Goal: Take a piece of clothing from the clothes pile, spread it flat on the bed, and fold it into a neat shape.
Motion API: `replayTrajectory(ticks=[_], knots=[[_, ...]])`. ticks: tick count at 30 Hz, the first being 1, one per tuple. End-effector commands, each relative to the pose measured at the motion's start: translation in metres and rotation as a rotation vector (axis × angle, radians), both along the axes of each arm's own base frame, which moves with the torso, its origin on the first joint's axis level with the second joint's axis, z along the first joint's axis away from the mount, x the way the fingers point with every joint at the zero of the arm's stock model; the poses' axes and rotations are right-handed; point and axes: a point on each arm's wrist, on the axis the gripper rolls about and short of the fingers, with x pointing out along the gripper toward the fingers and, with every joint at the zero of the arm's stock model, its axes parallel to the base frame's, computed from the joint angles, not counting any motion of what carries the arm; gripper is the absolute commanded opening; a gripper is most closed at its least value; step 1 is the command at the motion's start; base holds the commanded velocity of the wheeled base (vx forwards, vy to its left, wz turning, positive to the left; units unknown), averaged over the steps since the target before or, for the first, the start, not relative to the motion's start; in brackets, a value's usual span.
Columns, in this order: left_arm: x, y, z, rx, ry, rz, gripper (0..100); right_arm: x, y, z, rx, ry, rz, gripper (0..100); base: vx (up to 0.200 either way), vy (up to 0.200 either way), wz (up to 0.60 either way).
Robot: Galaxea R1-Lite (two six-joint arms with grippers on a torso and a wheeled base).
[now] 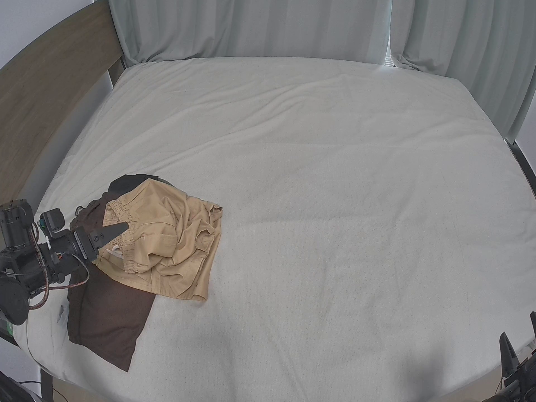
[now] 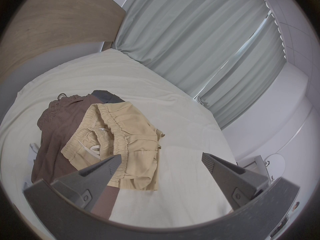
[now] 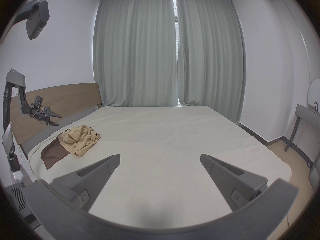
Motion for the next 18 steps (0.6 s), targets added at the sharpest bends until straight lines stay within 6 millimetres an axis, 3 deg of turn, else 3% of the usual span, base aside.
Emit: replayTrajectory(ticks=[1,18], knots=[[0.012,0.009,-0.018,-0.006,0.053,0.029,100,0.001,0.0,-0.005,0.0,0.011,0.0,100,0.0,0.0,0.0],[0.034,0.014,-0.046,-0.007,0.063,0.03,100,0.001,0.0,-0.005,0.0,0.011,-0.001,100,0.0,0.0,0.0]])
